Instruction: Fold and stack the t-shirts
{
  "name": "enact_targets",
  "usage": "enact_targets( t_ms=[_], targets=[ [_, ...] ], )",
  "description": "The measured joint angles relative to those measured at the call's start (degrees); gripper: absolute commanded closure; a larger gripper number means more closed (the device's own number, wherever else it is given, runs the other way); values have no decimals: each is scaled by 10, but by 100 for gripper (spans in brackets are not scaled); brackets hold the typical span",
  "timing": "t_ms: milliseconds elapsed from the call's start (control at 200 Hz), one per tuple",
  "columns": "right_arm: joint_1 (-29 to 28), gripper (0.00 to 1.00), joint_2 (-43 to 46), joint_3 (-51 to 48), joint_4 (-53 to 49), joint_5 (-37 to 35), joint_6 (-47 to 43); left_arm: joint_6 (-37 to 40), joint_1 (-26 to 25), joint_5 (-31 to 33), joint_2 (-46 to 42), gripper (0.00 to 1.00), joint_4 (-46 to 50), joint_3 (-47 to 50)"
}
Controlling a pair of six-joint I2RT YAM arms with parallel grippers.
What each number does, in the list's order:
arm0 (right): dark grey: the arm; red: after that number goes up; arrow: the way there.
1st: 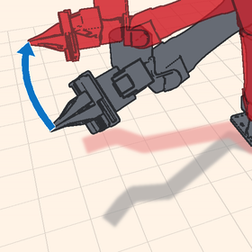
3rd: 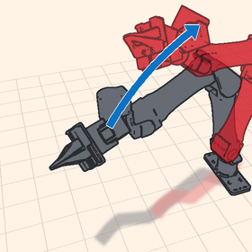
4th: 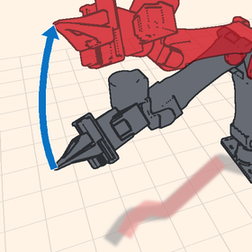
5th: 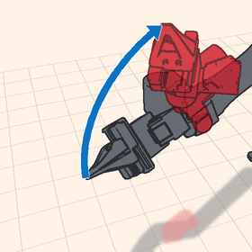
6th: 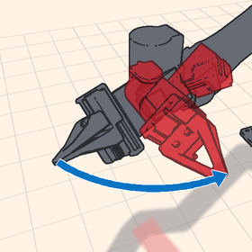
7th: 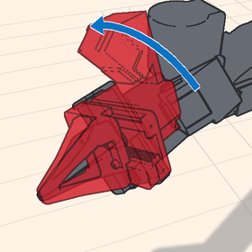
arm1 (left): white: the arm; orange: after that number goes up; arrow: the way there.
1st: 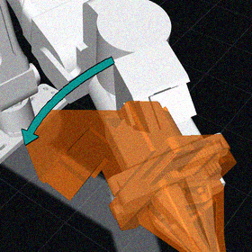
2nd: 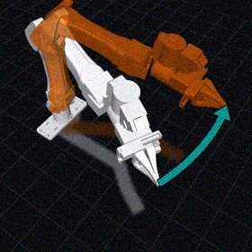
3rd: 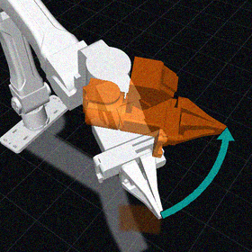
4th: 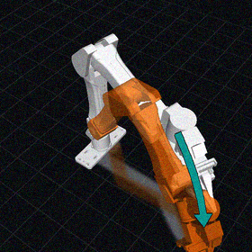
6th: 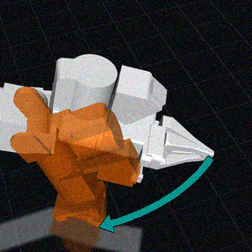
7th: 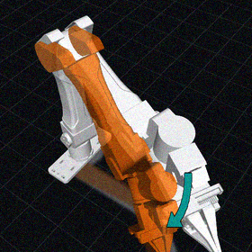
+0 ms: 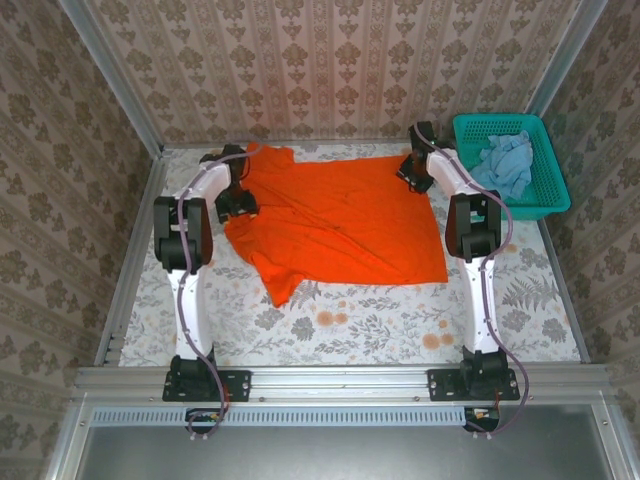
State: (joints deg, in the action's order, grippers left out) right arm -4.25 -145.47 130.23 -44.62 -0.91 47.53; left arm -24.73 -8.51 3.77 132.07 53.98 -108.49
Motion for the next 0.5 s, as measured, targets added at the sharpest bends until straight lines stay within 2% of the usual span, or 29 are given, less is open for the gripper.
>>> enact_targets(
  t_ms=[35,115,195,325,500],
  targets=[
    [0,44,-11,26,-11,1,-5,2,3,5,8,30,3,-16],
    [1,39,-25,71,-38,1,-19,1,7,10,13,15,3,-28],
    [0,34,-20,92,-54,0,-34,1,7,10,11,11,5,-29],
    [-3,33,22,80,-67,-2,-61,-2,0,3,-26,13,-8,16],
    [-22,34,167,-50,-47,-9,-106,-12,-29,-19,-166,28,-30,149]
  ],
)
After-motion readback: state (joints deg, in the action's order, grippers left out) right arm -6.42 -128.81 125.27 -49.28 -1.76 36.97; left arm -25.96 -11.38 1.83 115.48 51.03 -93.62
